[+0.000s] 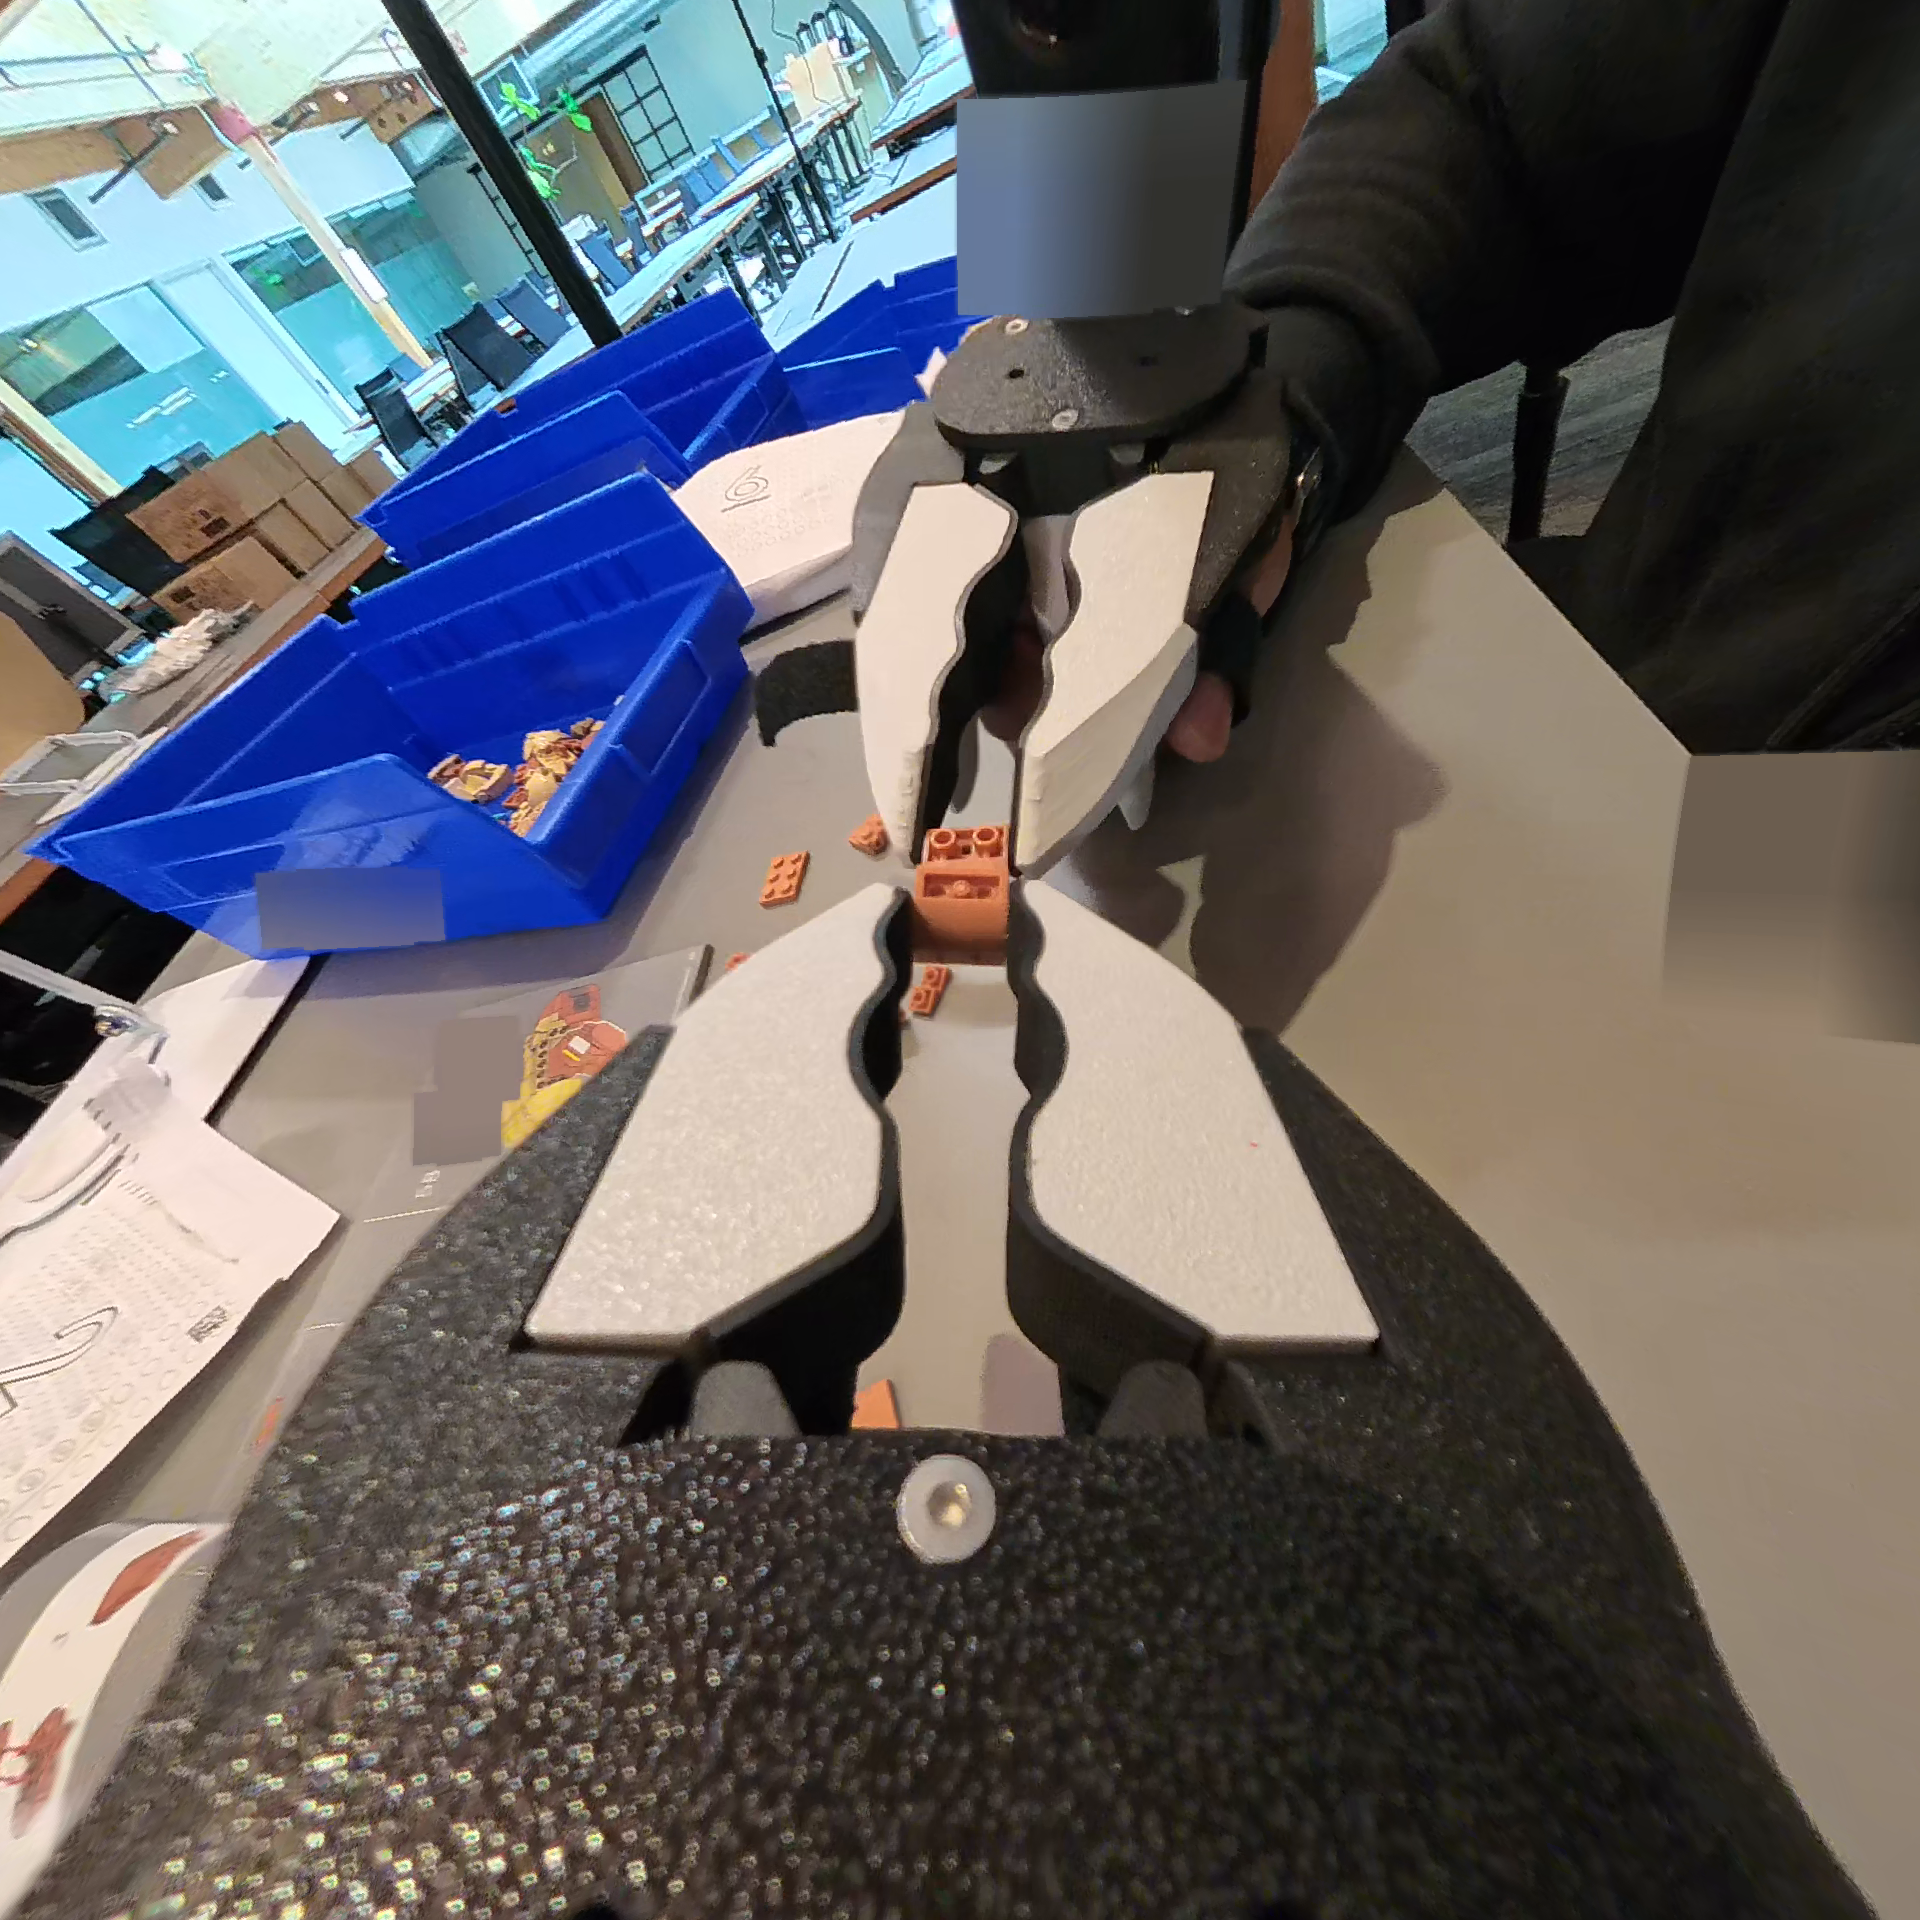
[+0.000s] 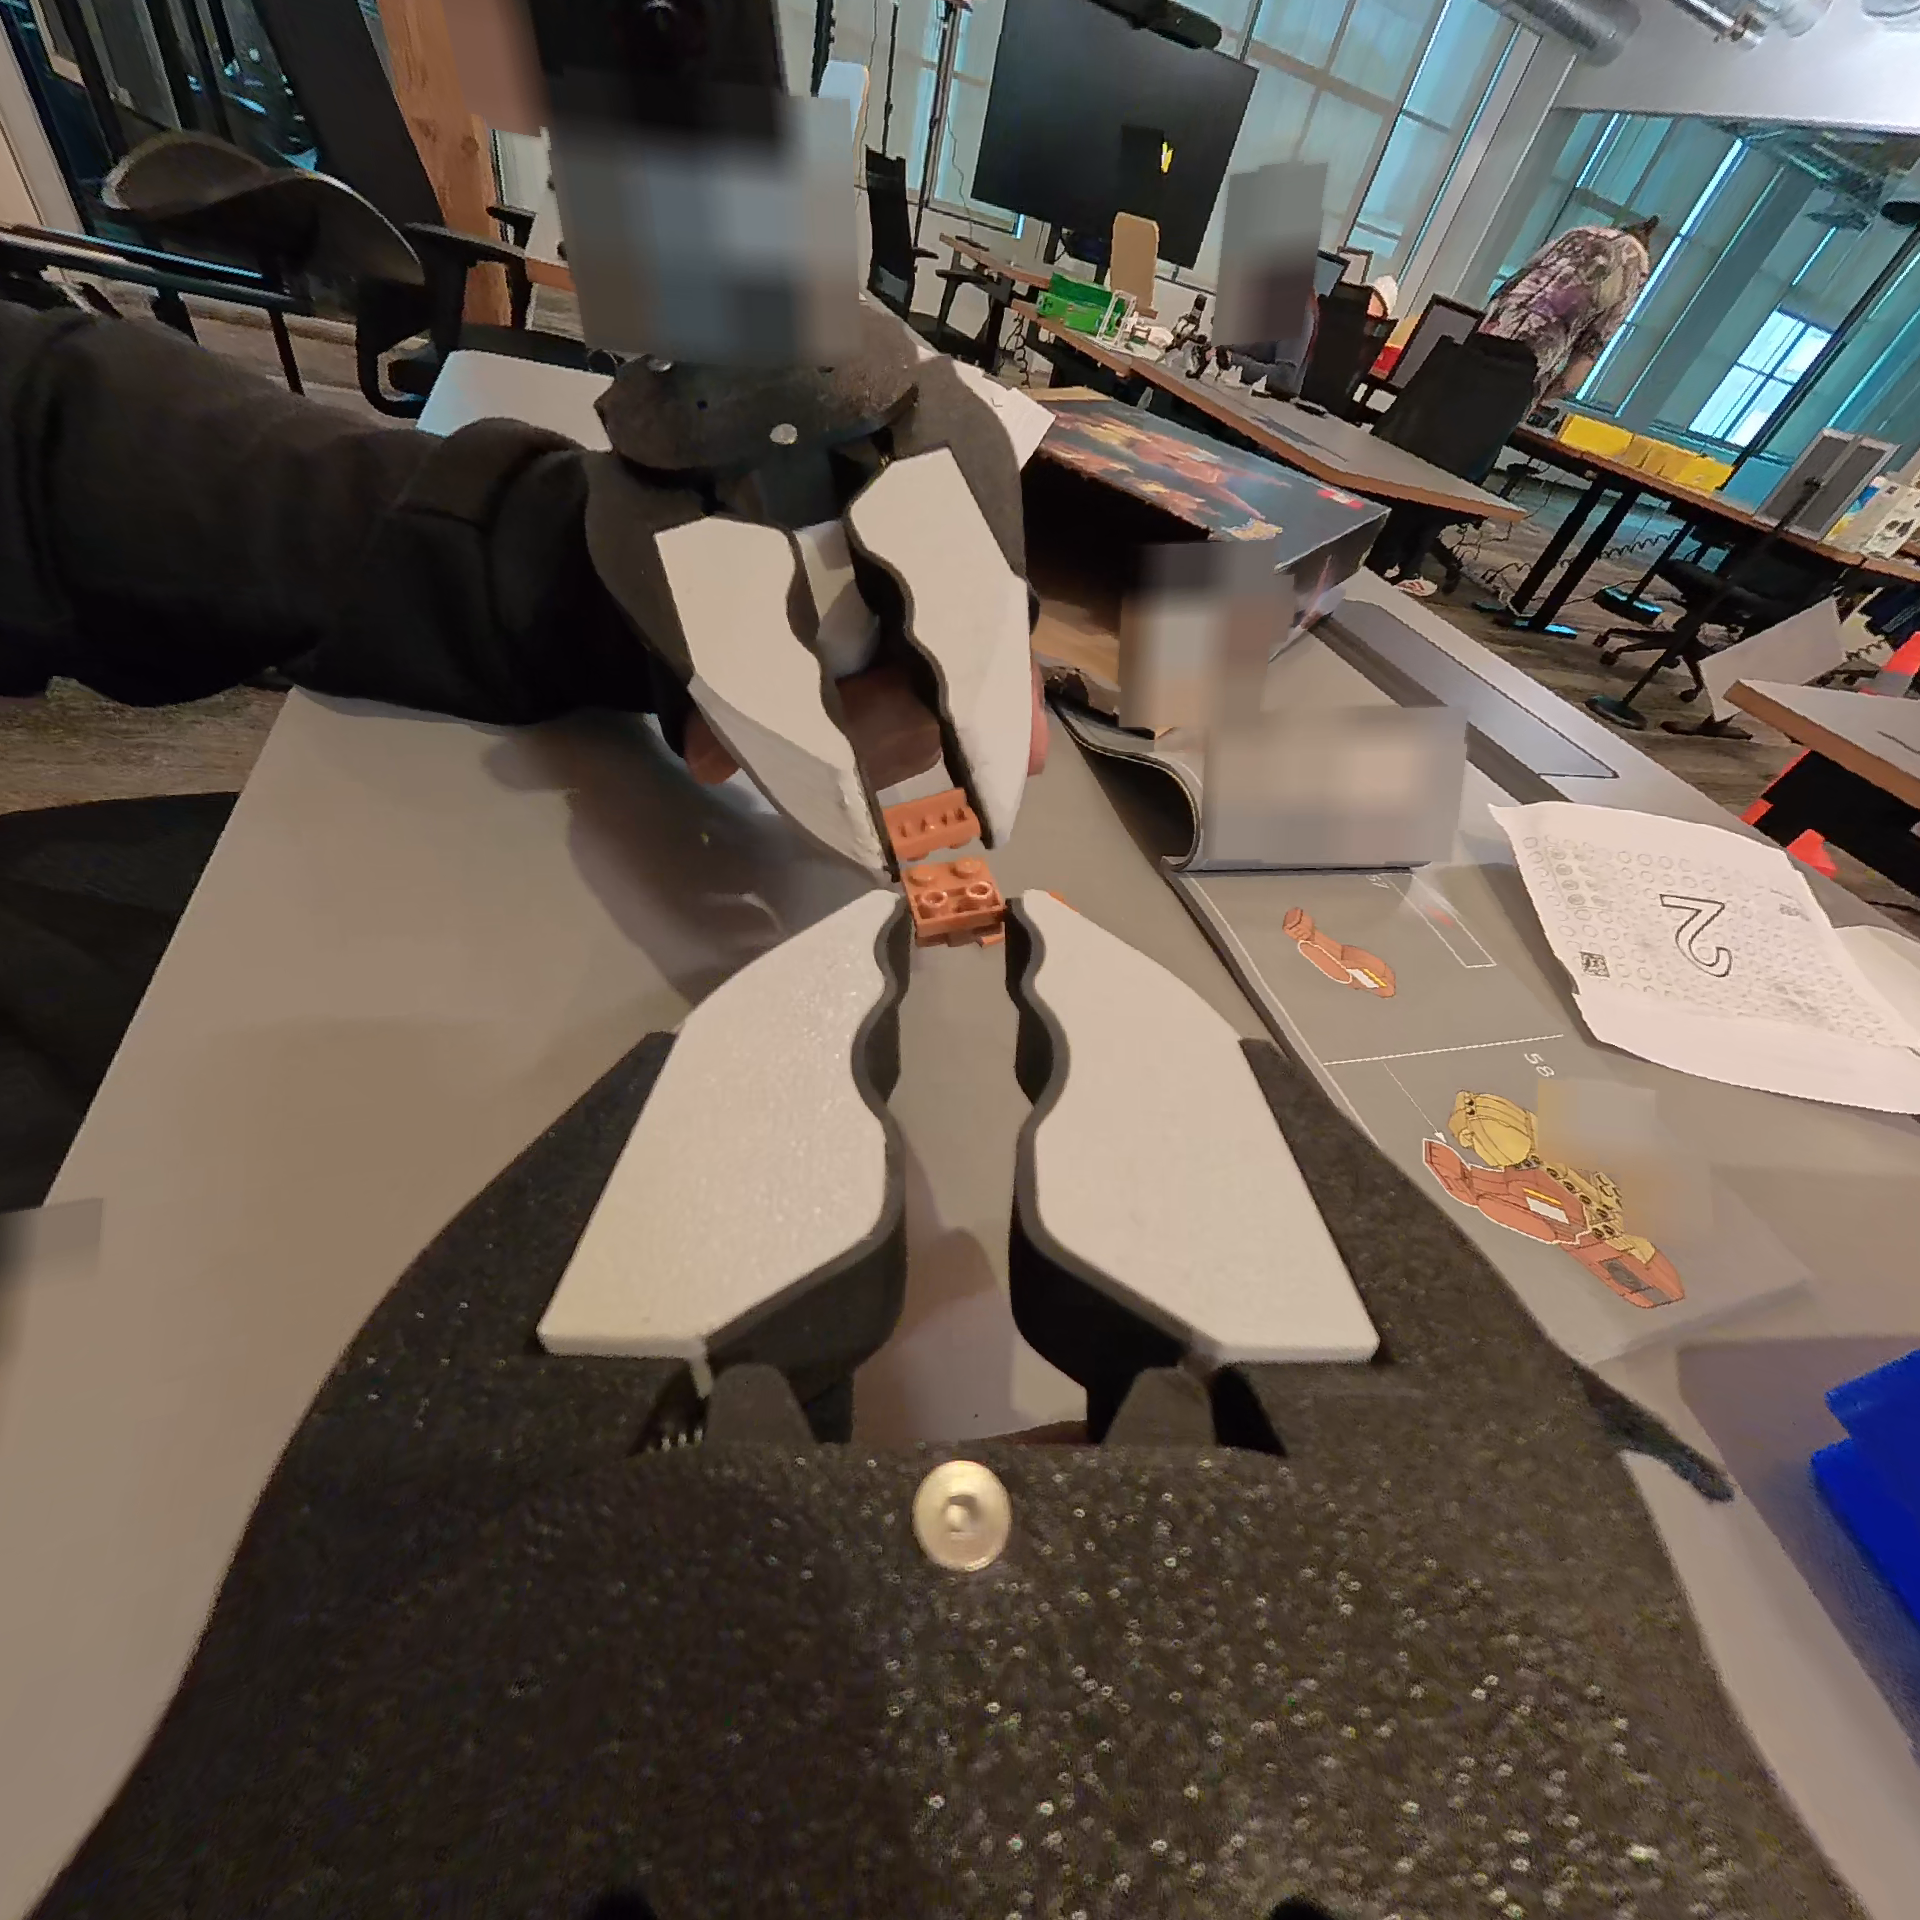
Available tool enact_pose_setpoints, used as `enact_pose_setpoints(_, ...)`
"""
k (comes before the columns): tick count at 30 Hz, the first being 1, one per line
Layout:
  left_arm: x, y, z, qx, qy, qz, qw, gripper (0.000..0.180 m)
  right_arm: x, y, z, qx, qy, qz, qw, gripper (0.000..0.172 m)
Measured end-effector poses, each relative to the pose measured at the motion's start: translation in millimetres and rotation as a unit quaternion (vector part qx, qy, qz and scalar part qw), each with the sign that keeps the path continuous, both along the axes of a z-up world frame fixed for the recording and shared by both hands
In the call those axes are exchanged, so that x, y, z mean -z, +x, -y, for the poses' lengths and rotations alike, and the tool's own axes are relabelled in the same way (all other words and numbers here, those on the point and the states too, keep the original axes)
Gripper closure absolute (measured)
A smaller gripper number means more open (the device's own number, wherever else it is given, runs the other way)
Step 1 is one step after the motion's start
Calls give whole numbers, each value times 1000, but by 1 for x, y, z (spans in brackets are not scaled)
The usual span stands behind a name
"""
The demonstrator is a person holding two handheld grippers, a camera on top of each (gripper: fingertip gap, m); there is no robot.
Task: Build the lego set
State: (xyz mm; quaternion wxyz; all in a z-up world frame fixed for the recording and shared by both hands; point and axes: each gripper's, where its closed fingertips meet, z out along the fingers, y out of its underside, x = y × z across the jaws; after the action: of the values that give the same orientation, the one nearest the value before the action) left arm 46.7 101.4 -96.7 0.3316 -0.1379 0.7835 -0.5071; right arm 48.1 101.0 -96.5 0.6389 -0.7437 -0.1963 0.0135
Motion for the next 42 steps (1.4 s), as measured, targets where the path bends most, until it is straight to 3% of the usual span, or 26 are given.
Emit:
enact_pose_setpoints(21,4,-2,2,6,6,-15,1000,164,3,-3,0,2,5,47,999,155)
enact_pose_setpoints(29,13,-7,7,27,-5,-63,998,164,10,-11,1,-5,1,87,996,155)
enact_pose_setpoints(42,18,-2,3,2,52,-33,998,164,6,-9,0,-8,-8,40,999,155)
